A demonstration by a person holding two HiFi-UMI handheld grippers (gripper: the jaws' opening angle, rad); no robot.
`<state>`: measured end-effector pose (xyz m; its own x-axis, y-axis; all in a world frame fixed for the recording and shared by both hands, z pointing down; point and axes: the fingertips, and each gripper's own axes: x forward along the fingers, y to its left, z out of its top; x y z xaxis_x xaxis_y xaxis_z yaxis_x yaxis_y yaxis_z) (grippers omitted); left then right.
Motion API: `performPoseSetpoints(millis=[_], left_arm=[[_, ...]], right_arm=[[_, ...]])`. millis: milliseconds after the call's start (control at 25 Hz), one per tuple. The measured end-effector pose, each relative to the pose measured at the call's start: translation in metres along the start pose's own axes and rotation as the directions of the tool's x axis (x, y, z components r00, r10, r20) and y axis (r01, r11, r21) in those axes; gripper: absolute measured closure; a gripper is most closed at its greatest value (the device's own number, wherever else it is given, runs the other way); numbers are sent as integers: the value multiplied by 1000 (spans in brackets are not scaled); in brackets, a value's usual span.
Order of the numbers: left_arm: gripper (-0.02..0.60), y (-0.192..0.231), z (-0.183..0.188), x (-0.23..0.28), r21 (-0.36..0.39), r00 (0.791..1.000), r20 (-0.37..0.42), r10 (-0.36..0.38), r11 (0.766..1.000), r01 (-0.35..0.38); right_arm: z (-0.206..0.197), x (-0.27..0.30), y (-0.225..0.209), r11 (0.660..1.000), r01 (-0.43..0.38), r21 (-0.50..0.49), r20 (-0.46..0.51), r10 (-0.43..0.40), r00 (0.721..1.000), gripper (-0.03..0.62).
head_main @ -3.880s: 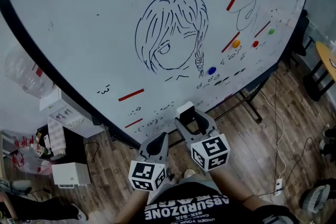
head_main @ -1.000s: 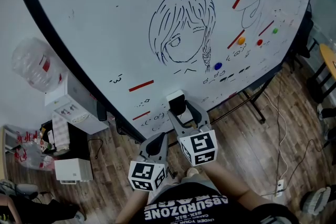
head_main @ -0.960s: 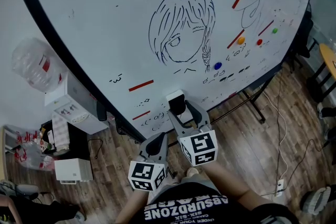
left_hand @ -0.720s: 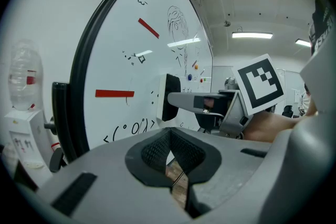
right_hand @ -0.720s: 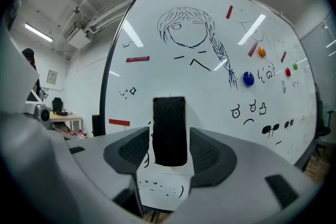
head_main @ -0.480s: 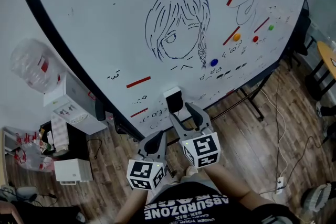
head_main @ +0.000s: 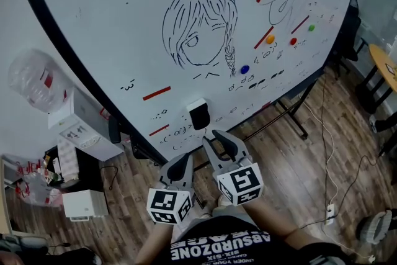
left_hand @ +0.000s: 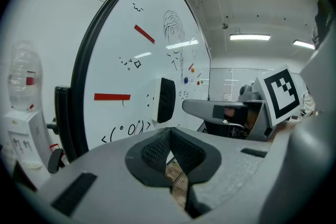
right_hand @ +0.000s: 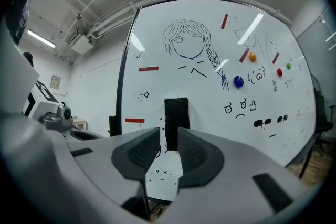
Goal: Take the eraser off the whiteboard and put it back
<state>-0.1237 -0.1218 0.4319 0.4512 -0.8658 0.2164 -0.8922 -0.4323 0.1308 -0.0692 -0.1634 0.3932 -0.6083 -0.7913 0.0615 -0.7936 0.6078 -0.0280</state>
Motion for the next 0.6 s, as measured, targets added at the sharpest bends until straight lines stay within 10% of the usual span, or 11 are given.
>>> performPoseSetpoints(millis=[600], left_arm=[[577, -14, -4, -16, -5, 1000, 8, -19, 1000, 19]], right_arm=[[-11, -37, 20, 999, -21, 24, 7, 21, 1000, 595]])
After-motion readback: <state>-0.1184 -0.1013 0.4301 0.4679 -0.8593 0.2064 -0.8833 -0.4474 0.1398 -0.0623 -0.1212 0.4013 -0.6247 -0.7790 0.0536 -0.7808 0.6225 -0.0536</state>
